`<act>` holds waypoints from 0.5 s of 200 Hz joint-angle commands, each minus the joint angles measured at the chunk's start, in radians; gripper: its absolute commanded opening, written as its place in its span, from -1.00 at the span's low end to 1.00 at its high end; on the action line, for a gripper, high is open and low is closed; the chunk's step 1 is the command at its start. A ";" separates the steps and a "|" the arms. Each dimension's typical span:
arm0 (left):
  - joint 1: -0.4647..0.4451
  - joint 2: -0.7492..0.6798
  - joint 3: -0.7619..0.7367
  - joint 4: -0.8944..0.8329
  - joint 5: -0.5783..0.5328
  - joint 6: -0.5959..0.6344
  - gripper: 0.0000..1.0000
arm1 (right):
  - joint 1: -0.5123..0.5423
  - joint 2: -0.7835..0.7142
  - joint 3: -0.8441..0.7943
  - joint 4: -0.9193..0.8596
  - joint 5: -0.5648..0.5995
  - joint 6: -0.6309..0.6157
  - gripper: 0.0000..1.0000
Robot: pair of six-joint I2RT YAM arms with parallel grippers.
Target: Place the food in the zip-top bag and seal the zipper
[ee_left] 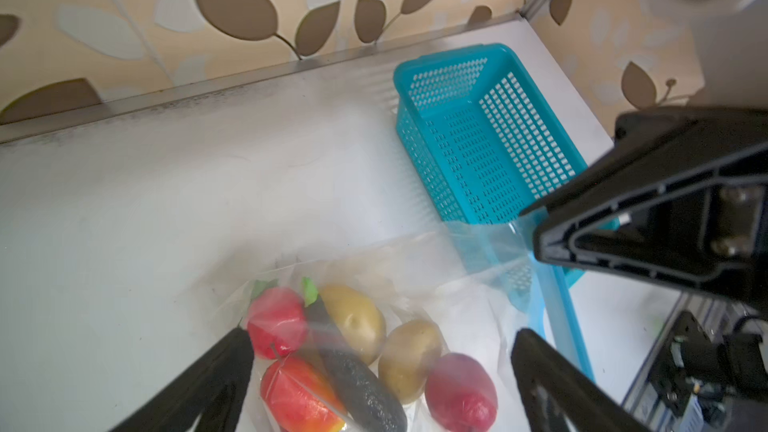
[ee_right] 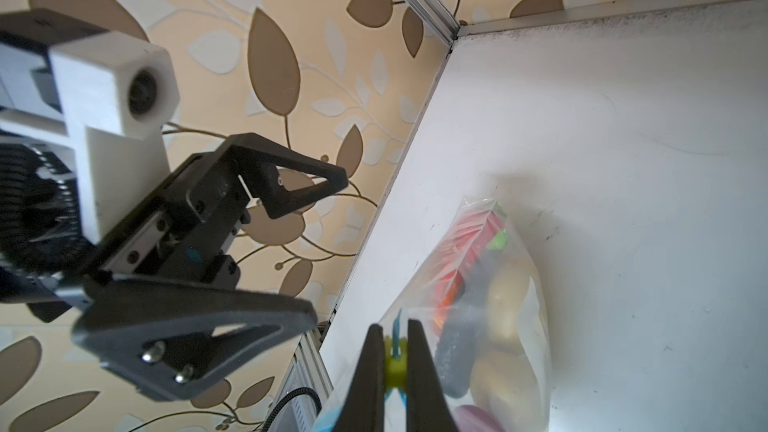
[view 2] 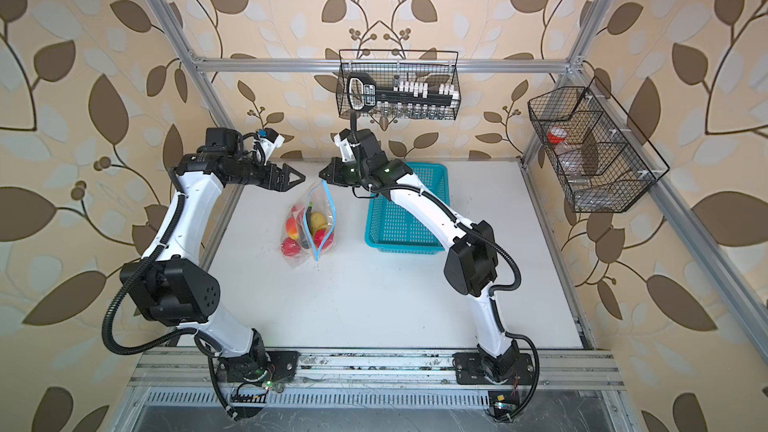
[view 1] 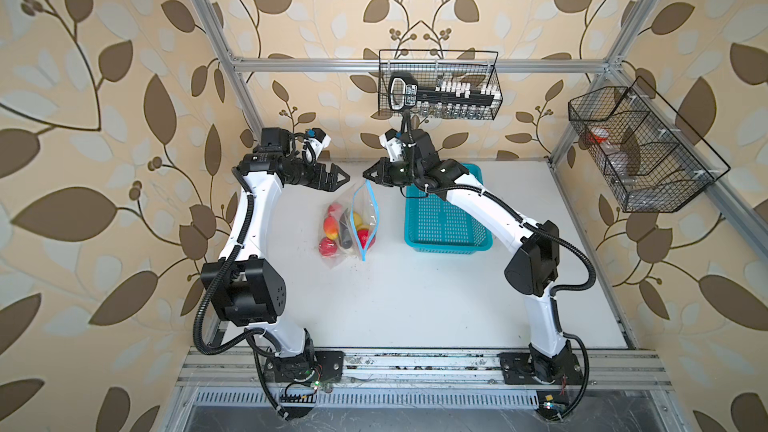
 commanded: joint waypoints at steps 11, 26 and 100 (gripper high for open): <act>0.003 -0.050 -0.085 0.105 0.180 0.175 0.98 | -0.010 0.030 0.042 -0.048 -0.043 -0.056 -1.00; 0.003 -0.051 -0.114 0.121 0.202 0.238 0.96 | -0.012 0.034 0.048 -0.045 -0.053 -0.064 -1.00; 0.005 -0.025 -0.146 0.198 0.244 0.367 0.89 | -0.017 0.049 0.070 -0.054 -0.094 -0.109 -1.00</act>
